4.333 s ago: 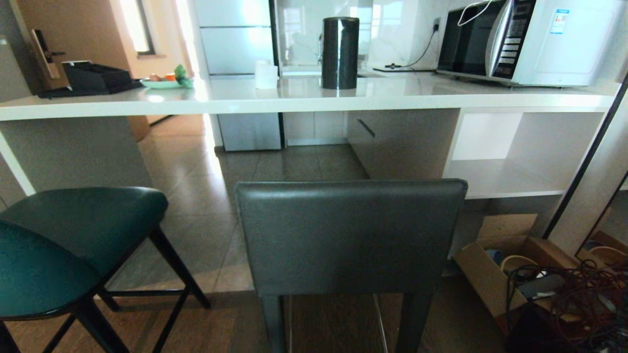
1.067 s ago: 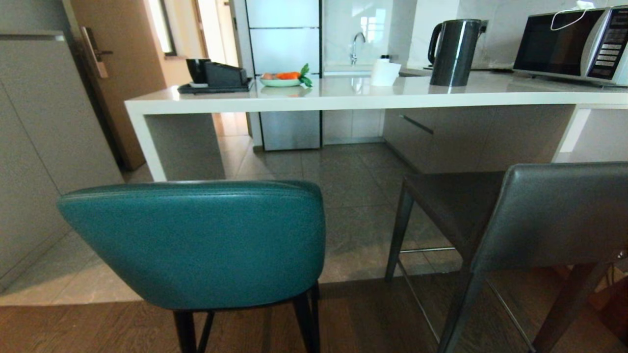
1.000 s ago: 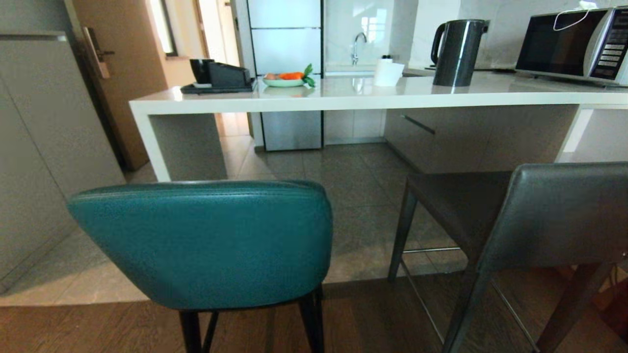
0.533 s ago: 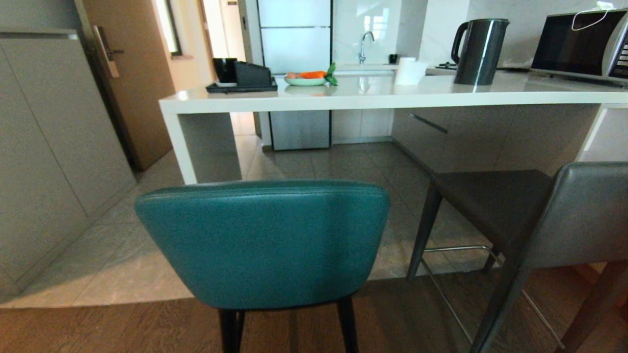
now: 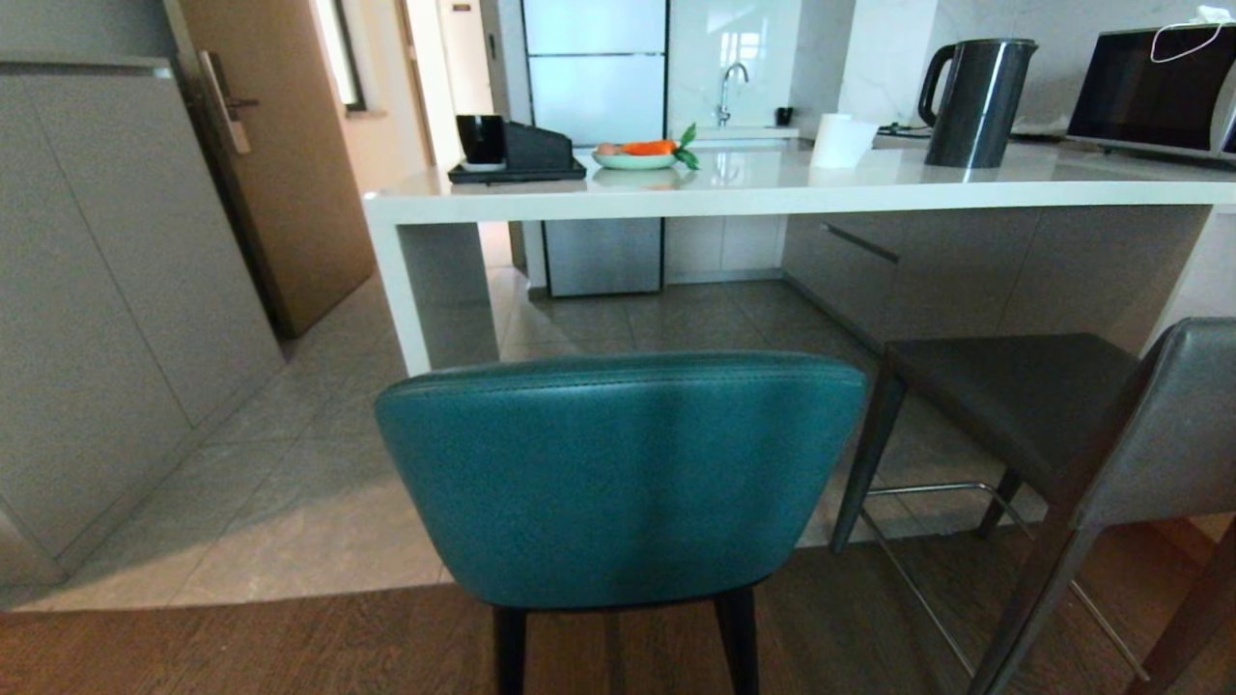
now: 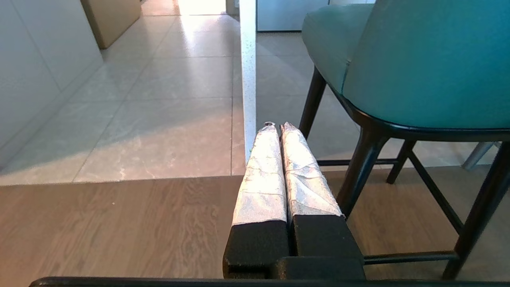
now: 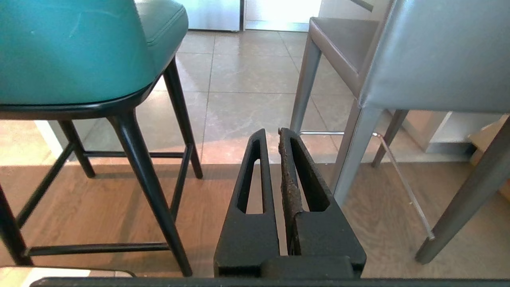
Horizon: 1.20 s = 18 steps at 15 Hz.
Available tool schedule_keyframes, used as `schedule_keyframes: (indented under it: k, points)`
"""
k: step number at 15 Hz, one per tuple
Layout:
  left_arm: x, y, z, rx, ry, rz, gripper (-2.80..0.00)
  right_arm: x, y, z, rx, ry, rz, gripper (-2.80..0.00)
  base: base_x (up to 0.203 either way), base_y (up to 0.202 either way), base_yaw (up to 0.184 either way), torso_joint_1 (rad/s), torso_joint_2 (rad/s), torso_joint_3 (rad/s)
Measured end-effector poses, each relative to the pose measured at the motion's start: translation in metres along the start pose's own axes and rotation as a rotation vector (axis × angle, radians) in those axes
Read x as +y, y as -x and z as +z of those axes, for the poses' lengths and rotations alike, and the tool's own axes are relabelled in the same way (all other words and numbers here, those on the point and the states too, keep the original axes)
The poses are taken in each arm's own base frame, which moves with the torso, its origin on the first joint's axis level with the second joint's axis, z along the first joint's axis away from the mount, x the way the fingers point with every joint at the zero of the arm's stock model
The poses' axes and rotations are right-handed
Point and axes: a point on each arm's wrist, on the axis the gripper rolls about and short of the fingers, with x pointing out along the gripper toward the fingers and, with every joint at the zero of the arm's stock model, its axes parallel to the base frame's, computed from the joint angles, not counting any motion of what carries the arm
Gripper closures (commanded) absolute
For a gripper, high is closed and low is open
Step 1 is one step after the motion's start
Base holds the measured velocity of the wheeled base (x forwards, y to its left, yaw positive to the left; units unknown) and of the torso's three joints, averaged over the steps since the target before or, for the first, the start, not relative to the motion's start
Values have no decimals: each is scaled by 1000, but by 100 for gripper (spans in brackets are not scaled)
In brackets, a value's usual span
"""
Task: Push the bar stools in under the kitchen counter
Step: Push the blue chair back under the dining table
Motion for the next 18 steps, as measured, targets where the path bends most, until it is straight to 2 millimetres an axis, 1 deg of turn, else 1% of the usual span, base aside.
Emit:
schedule_keyframes:
  k: [4, 8, 17, 18]
  points:
    - [0, 0, 0, -1, 10, 0, 0, 0, 0, 0, 0, 3, -1, 0, 0, 0, 0, 0, 0, 0]
    - [0, 0, 1, -7, 15, 1, 0, -1, 0, 0, 0, -54, -27, 0, 0, 0, 0, 0, 0, 0]
    - [0, 0, 1, -7, 14, 1, 0, 0, 0, 0, -1, -14, -14, 0, 0, 0, 0, 0, 0, 0]
    - [0, 0, 1, -10, 6, 1, 0, 0, 1, 3, -14, -13, -1, 0, 0, 0, 0, 0, 0, 0]
